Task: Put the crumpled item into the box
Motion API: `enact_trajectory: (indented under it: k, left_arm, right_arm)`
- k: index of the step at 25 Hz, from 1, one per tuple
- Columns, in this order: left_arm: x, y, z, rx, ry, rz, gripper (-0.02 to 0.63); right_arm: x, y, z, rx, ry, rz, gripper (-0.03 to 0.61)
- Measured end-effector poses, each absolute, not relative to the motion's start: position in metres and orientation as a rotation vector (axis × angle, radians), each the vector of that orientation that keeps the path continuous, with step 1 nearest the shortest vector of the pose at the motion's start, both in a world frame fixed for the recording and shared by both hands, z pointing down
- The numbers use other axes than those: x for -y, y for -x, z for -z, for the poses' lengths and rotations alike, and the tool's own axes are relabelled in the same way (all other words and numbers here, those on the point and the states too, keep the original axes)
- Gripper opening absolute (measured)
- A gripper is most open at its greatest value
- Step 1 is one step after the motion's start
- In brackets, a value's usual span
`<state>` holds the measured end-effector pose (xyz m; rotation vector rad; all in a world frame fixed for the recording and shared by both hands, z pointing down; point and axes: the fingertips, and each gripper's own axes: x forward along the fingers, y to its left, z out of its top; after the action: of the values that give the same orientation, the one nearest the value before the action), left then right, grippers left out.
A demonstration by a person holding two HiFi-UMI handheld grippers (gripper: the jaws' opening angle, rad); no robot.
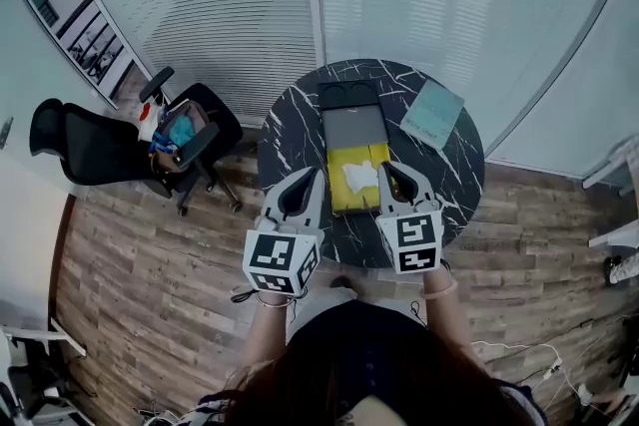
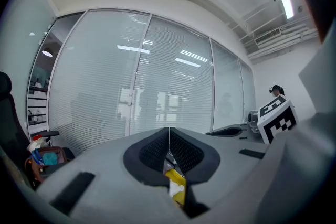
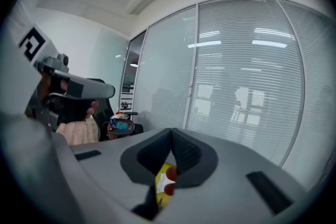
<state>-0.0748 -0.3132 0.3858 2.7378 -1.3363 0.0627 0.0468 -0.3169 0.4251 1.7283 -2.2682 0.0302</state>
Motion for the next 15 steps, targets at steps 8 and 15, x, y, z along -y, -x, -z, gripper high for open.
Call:
enact_trajectory:
  k: [8,15]
  left_arm:
    - [0.289,0.062,-0.380,1.364,-2.742,-0.066,0.028]
    - [0.256,0.050,-0.379,1.395,-2.742,-0.079,0.028]
  right_arm:
    - [0.285,-0.047,-0.400,2.343,-1.718,0.024,0.025]
    - [0.251,-0.055,-0.389,2.387,-1.703,0.057,0.025]
